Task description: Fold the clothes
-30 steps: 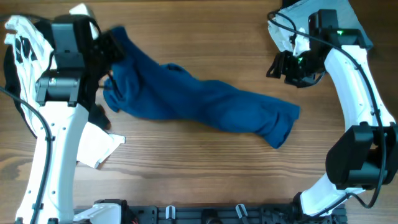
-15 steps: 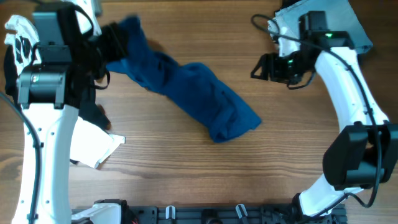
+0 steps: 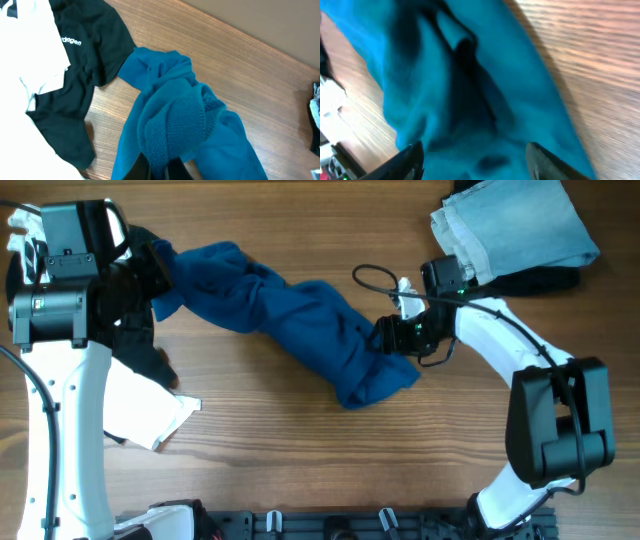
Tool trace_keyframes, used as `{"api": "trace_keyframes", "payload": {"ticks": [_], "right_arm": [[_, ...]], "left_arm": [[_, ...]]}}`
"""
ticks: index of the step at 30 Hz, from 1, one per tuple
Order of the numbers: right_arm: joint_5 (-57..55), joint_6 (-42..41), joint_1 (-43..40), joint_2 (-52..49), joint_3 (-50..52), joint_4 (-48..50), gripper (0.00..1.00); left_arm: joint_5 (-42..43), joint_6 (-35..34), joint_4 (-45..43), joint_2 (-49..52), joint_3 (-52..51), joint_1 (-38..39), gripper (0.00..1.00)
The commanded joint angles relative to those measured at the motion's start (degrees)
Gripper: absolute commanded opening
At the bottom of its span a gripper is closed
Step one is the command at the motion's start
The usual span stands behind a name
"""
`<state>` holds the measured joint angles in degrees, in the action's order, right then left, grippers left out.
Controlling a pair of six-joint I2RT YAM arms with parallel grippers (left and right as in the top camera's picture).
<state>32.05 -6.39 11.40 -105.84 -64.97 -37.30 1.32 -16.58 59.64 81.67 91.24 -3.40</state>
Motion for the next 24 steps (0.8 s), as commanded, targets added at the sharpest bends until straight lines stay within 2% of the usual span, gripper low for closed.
{"api": "trace_keyframes", "payload": {"ticks": [1,3,6,8,9,10,11,19,22,24], "right_arm": [[3.0,-1.3,2.2,-1.4,2.8,4.2,0.64],[3.0,-1.4,3.4,-3.1,2.8,7.0,0.63],[2.9,-2.6,4.2,-5.4,2.8,9.7,0.54],[2.5,-2.6,4.0,-5.3,2.7,10.7,0.4],[2.5,-2.8,3.9,-5.2,2.5,11.2,0.26],[2.5,-2.8,3.5,-5.2,1.6,11.1,0.08],[2.5,-2.8,3.1,-5.2,0.6,10.7,0.04],[2.1,2.5,-6.9,3.7,-16.3,-3.7,0.04],[2.1,10.6,-11.7,8.2,-25.1,-13.9,0.04],[2.1,15.6,-11.3,10.0,-29.0,-20.4,0.04]], "left_arm": [[-1.0,0.7,-0.1,-0.2,0.5,-0.3,0.04],[-1.0,0.7,-0.2,-0.2,0.5,-0.3,0.04],[-1.0,0.7,-0.1,-0.2,0.5,-0.3,0.04],[-1.0,0.7,0.0,-0.2,0.5,-0.3,0.04],[-1.0,0.7,0.0,-0.2,0.5,-0.3,0.04],[-1.0,0.7,0.0,-0.2,0.5,-0.3,0.04],[-1.0,0.7,0.0,-0.2,0.5,-0.3,0.04],[-2.1,0.8,-4.8,-0.2,0.5,-0.3,0.04],[-2.1,0.7,-10.3,-0.2,0.5,-0.3,0.04],[-2.1,0.7,-12.5,-0.2,0.5,-0.3,0.04]]}}
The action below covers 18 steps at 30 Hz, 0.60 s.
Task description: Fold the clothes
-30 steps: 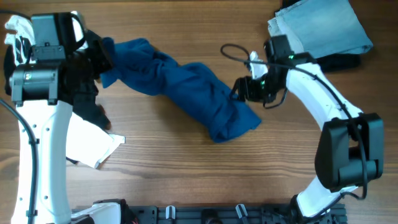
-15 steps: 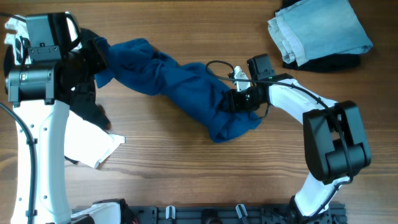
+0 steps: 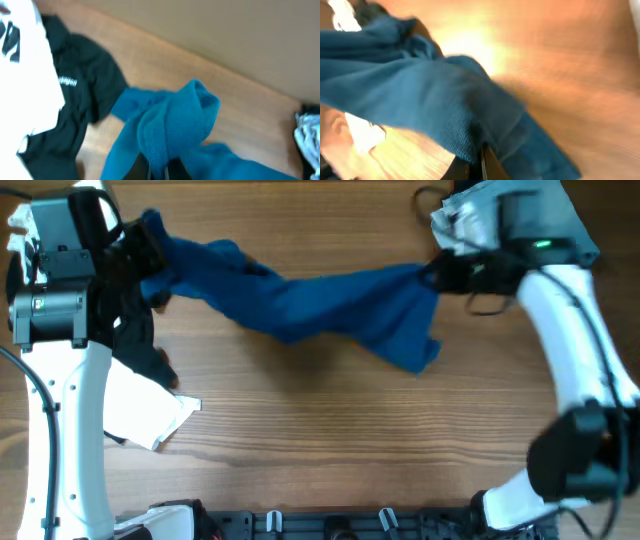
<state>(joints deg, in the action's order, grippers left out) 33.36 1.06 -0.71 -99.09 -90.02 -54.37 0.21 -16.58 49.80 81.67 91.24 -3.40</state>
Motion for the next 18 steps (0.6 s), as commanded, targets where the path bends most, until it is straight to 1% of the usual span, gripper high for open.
{"api": "trace_keyframes", "payload": {"ticks": [1,4,6,8,10,13,14,15,16,18], "right_arm": [[0.3,9.5,2.4,4.2,-4.3,-5.9,0.04],[-3.2,9.9,8.2,3.9,-3.1,-11.3,0.04],[-5.2,8.8,14.2,3.8,1.4,-12.7,0.04],[-10.3,1.7,18.9,3.8,7.5,-12.5,0.04],[-12.2,-5.6,22.0,3.8,14.9,-12.5,0.04],[-12.8,-17.1,22.8,3.8,23.7,-13.3,0.04],[-12.8,-20.0,22.7,3.8,26.3,-13.7,0.15],[-12.8,-21.5,22.6,3.8,27.7,-14.2,0.22],[-12.7,-22.5,22.6,3.8,28.5,-15.0,0.25],[-10.6,-22.0,22.6,4.0,28.6,-16.1,0.33]], "left_arm": [[-0.9,0.7,-2.8,-0.2,0.5,-0.3,0.04],[-1.0,0.8,-1.5,-0.2,0.5,-0.3,0.04],[-1.2,0.8,0.2,-0.2,0.5,-0.3,0.04],[-1.9,0.8,1.6,-0.2,0.5,-0.3,0.04],[-3.1,0.8,2.5,-0.2,0.5,-0.3,0.04],[-3.3,1.0,2.8,-0.2,0.5,-0.3,0.04],[-3.3,1.0,2.8,-0.2,0.5,-0.3,0.04],[-3.3,1.0,2.8,-0.2,0.5,-0.3,0.04],[-3.3,1.0,2.8,-0.2,0.5,-0.3,0.04],[-3.3,1.0,2.8,-0.2,0.5,-0.3,0.04]]}}
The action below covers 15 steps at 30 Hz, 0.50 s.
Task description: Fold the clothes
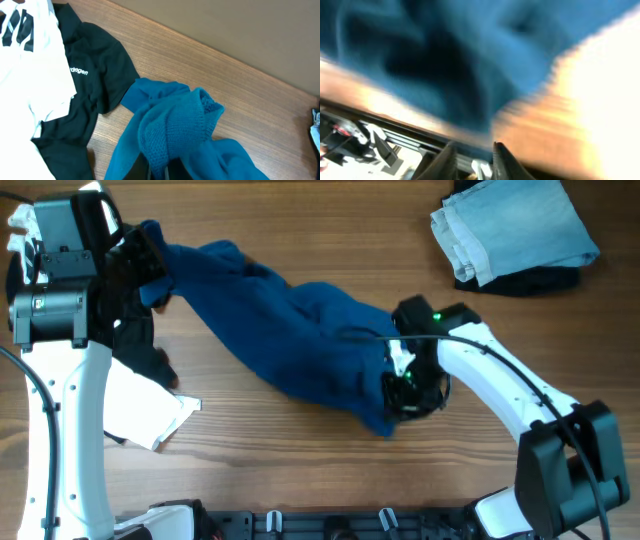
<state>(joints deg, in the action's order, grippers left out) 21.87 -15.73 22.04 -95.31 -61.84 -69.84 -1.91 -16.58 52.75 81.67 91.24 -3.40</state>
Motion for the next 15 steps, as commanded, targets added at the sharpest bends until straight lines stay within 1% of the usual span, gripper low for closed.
{"api": "trace_keyframes", "payload": {"ticks": [1,2,3,4,5,6,9,12,15], "right_arm": [[2.7,-4.3,-0.2,0.5,0.4,-0.8,0.34],[4.2,-3.1,-0.2,0.9,0.4,-0.8,0.37],[5.3,-1.8,-0.2,1.6,0.4,-1.0,0.43],[4.9,-1.9,-0.2,2.1,0.4,-0.9,0.51],[4.5,-1.9,-0.1,2.6,0.5,-0.4,0.62],[4.5,-1.9,-0.1,2.9,0.5,0.9,0.69],[1.6,-4.2,-0.1,2.9,0.5,6.6,0.75],[-7.4,-9.0,-0.1,2.6,0.5,15.8,0.8],[-8.9,-9.8,-0.1,1.4,0.5,20.8,0.8]], "left_arm": [[-1.2,1.0,-0.2,-0.1,0.5,-0.3,0.04],[-1.2,1.0,-0.2,0.0,0.5,-0.3,0.04],[-1.2,1.0,-0.2,0.2,0.5,-0.3,0.04],[-1.2,1.0,-0.2,0.4,0.5,-0.3,0.04],[-1.2,1.0,-0.2,0.7,0.5,-0.3,0.04],[-1.2,1.0,-0.2,1.2,0.5,-0.3,0.04],[-1.2,1.0,-0.2,2.2,0.5,-0.3,0.04],[-1.2,1.0,-0.2,3.0,0.5,-0.3,0.04],[-1.2,1.0,-0.1,3.2,0.5,-0.3,0.04]]}}
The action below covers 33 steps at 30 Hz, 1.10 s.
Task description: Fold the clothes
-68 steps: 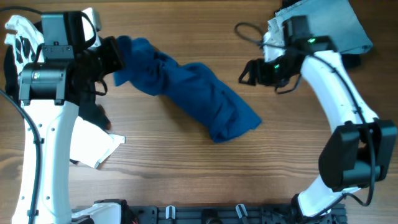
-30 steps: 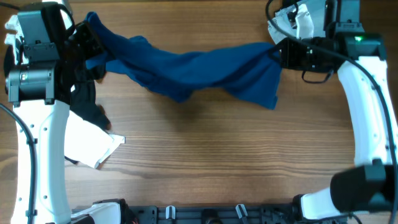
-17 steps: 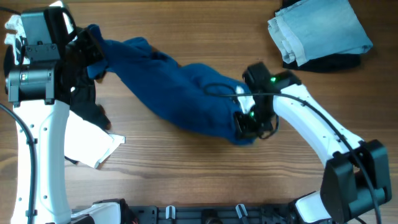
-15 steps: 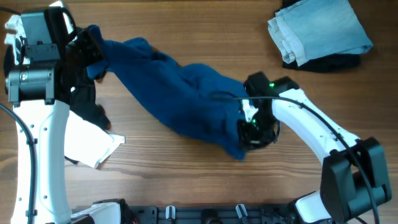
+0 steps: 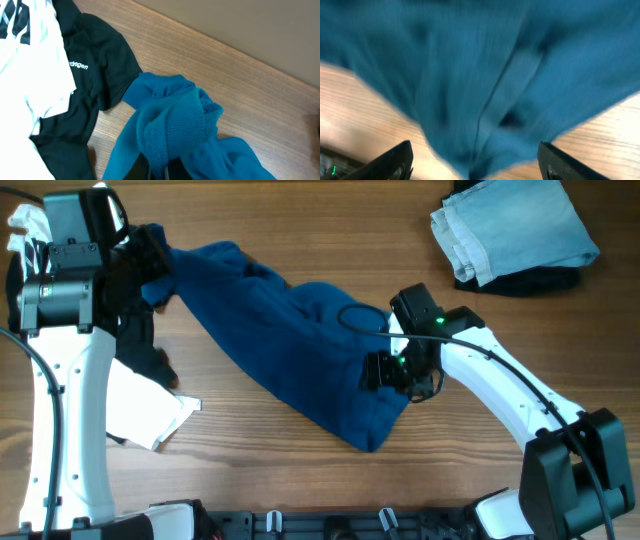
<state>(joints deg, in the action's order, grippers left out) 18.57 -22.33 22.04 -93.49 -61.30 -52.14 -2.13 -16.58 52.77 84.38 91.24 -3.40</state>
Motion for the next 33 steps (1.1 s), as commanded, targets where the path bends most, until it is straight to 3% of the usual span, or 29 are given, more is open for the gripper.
{"api": "trace_keyframes", "payload": {"ticks": [1,12,13,15,19,25,28,31,33], "right_arm": [[-5.7,-3.2,-0.1,-1.0,-0.1,4.3,0.8],[-6.5,-3.8,-0.1,-11.0,-0.1,13.6,0.73],[-6.6,-3.8,-0.2,-11.0,-0.1,13.9,0.7],[-6.2,-3.8,-0.2,-11.1,-0.1,15.3,0.54],[-5.0,-3.7,-0.2,-11.1,-0.1,16.6,0.33],[-4.8,-3.6,-0.2,-11.1,-0.2,17.0,0.29],[-4.8,-3.6,-0.2,-11.1,-0.3,16.9,0.13],[-4.8,-3.6,-0.4,-10.7,-0.3,16.9,0.04],[-4.8,-3.6,-0.4,-10.3,-0.4,16.9,0.04]], "left_arm": [[-0.9,1.0,-0.2,0.5,0.5,-0.3,0.04],[-1.0,1.0,-0.2,0.5,0.5,-0.3,0.04],[-0.9,1.0,-0.2,0.5,0.5,-0.3,0.04],[-0.9,1.0,-0.2,0.5,0.5,-0.3,0.04],[-0.9,1.0,-0.2,0.5,0.5,-0.3,0.04],[-0.9,1.0,-0.2,0.5,0.5,-0.3,0.04],[-0.9,1.0,-0.2,0.5,0.5,-0.3,0.04],[-0.9,1.0,-0.2,0.5,0.5,-0.3,0.04],[-0.9,1.0,-0.2,0.5,0.5,-0.3,0.04]]}}
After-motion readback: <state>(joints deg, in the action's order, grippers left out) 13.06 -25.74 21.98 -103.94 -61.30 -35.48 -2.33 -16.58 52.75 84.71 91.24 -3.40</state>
